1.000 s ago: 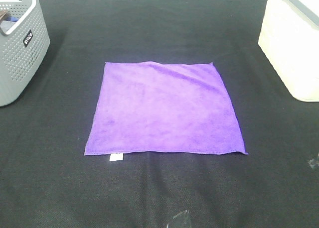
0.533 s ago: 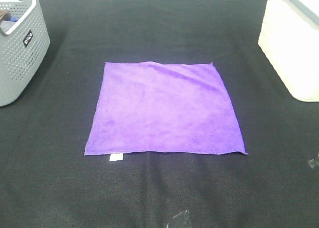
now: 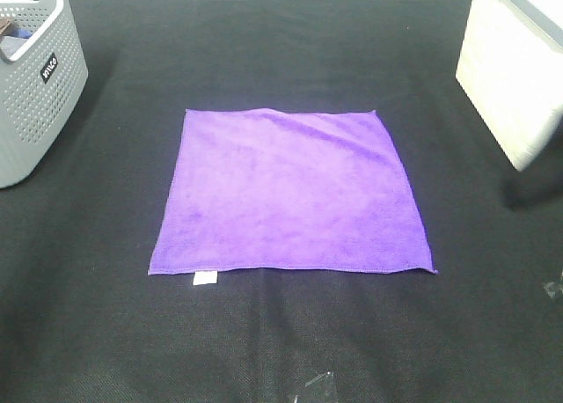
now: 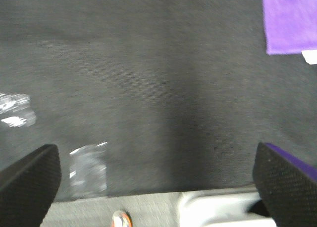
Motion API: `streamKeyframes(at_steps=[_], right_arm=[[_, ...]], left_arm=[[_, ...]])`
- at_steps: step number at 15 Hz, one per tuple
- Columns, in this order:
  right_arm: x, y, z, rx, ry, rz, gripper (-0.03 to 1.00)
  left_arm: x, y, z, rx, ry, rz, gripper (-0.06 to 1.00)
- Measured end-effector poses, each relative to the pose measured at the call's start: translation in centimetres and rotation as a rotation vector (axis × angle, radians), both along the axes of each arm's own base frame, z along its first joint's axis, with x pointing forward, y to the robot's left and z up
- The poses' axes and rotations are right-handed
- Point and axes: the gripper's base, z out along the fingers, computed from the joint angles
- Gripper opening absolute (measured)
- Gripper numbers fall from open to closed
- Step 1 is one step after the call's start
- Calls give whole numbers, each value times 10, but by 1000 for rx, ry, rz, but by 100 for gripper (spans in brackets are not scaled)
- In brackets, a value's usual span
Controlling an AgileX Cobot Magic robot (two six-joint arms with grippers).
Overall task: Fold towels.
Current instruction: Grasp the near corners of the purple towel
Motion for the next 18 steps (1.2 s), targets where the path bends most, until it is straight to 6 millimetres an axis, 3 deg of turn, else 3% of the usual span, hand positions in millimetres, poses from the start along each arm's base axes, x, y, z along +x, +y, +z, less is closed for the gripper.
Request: streamKeyframes(at_steps=[3,11,15,18], right_arm=[[43,10,-13,109,27,50,97],[119,10,-34,115,55,67,97],[130,10,-58,117,119,71,97],[139,10,-92,121,216,83,97]], left_arm=[[41,-12,-16,-123,52,-92,98],[138,-24,-88,-319,204,-162,92],[177,-28,-128,-390,304,-154,91],[187,-30,-155,-436,356,-154,91]])
